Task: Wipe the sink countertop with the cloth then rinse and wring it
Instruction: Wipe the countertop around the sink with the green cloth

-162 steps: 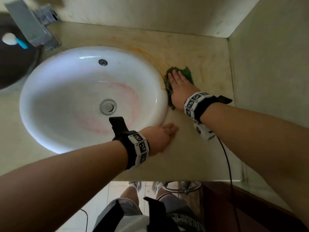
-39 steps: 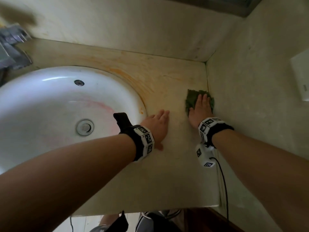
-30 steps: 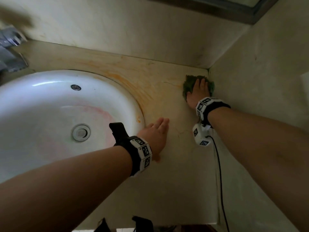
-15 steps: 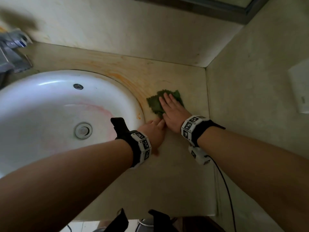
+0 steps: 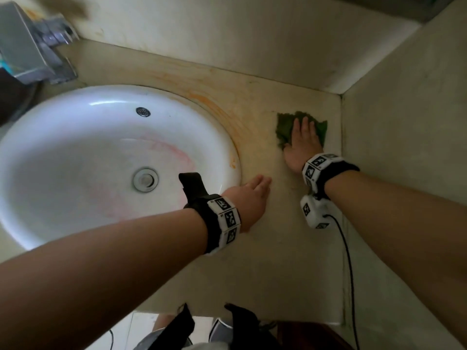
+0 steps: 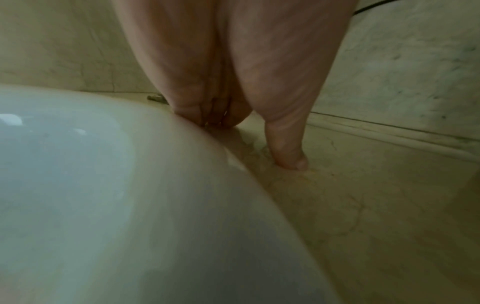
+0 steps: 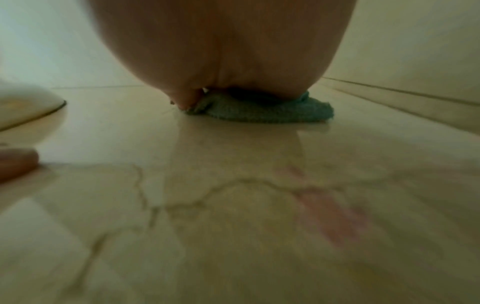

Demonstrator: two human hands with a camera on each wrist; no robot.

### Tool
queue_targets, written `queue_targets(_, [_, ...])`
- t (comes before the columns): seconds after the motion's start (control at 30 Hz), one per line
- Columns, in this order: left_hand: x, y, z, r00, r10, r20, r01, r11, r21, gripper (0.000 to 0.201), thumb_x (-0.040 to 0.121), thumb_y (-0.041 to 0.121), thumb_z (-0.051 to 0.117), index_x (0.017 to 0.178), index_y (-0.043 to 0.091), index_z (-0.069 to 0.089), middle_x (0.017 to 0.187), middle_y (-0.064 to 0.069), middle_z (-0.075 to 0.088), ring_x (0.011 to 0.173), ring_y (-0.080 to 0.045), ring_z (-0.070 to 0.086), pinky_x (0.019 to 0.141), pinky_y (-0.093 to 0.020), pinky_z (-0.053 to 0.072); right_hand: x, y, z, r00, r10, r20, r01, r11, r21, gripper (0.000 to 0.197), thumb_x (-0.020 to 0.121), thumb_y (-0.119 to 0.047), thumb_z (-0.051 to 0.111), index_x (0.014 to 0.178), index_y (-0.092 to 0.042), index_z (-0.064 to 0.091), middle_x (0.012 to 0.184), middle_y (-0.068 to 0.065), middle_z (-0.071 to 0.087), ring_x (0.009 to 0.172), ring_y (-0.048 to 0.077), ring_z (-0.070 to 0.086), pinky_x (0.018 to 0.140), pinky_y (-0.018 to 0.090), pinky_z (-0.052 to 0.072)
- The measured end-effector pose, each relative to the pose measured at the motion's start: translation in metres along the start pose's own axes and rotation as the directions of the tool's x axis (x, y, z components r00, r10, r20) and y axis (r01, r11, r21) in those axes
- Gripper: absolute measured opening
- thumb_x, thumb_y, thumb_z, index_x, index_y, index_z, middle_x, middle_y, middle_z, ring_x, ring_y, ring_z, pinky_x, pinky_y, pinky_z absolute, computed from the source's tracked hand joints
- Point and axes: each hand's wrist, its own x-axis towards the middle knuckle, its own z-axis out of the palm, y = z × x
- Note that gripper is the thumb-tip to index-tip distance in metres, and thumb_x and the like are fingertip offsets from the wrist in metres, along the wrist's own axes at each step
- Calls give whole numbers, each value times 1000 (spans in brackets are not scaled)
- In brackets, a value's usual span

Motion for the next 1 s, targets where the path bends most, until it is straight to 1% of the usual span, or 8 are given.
queue_targets(0.17, [-6, 3, -3, 1000, -6, 11, 6, 1000, 5, 97, 86, 22, 69, 151, -3, 1, 159, -17, -13, 148, -31, -1, 108, -42, 37, -2, -36, 1, 968, -251, 29, 252, 964, -82, 70, 99, -29, 34, 153, -15, -9, 160, 7, -17, 148, 26, -13, 121, 40, 0])
queue_targets(0.3, [-5, 3, -2, 997, -68, 48, 71, 995, -65, 103, 79, 21, 76, 152, 0, 7, 159, -18, 0, 139, -32, 31, 98, -46, 48, -30, -46, 10, 896, -437, 85, 444, 887, -122, 69, 99, -30, 34, 153, -19, -8, 160, 3, -18, 148, 22, -14, 120, 39, 0])
queue_targets(0.4, [-6, 2, -5, 996, -50, 72, 55, 996, -66, 105, 76, 25, 79, 151, 0, 9, 157, -17, 12, 142, -32, 24, 105, -47, 42, -47, -37, 14, 832, -529, 167, 550, 827, -118, 62, 102, -32, 27, 154, -20, -4, 160, 2, -16, 147, 19, -15, 121, 39, 2])
queue_targets(0.53, [-7, -1, -3, 999, -18, 37, 20, 998, -52, 100, 79, 28, 77, 150, -1, 13, 156, -15, 18, 144, -30, 19, 108, -43, 38, -49, -37, 17, 819, -540, 195, 571, 800, -184, 62, 102, -32, 27, 154, -17, -3, 160, 4, -17, 147, 21, -15, 121, 41, 5])
queue_targets(0.63, [-7, -2, -1, 999, -11, 31, 12, 999, -44, 102, 77, 32, 78, 150, 0, 15, 154, -15, 21, 139, -31, 28, 105, -45, 42, -42, -52, 16, 820, -546, 170, 572, 790, -222, 66, 101, -29, 32, 153, -12, -5, 160, 6, -17, 148, 22, -14, 121, 42, 6])
queue_targets(0.73, [-5, -3, 1, 998, -27, 64, 31, 997, -71, 107, 75, 27, 80, 152, 3, 10, 157, -15, 10, 133, -32, 39, 98, -48, 48, -23, -68, 5, 825, -545, 152, 566, 794, -222, 70, 98, -23, 34, 152, -11, -8, 160, 4, -17, 148, 21, -14, 122, 40, 3])
queue_targets(0.87, [-2, -5, 6, 998, 1, 67, 5, 997, -83, 105, 79, 20, 76, 151, 1, 2, 160, -12, -14, 144, -31, 23, 99, -49, 46, 6, -90, -11, 828, -544, 135, 560, 794, -236, 71, 95, -19, 32, 153, -16, -9, 160, 3, -16, 148, 20, -13, 121, 40, 2])
queue_targets(1.0, [-3, -3, 6, 998, 17, 56, -14, 999, -46, 101, 83, 20, 73, 151, -2, 1, 159, -10, -19, 149, -26, -4, 106, -47, 41, 24, -107, -24, 844, -526, 102, 536, 820, -202, 70, 95, -19, 32, 153, -18, -7, 161, 3, -15, 148, 20, -12, 121, 40, 2])
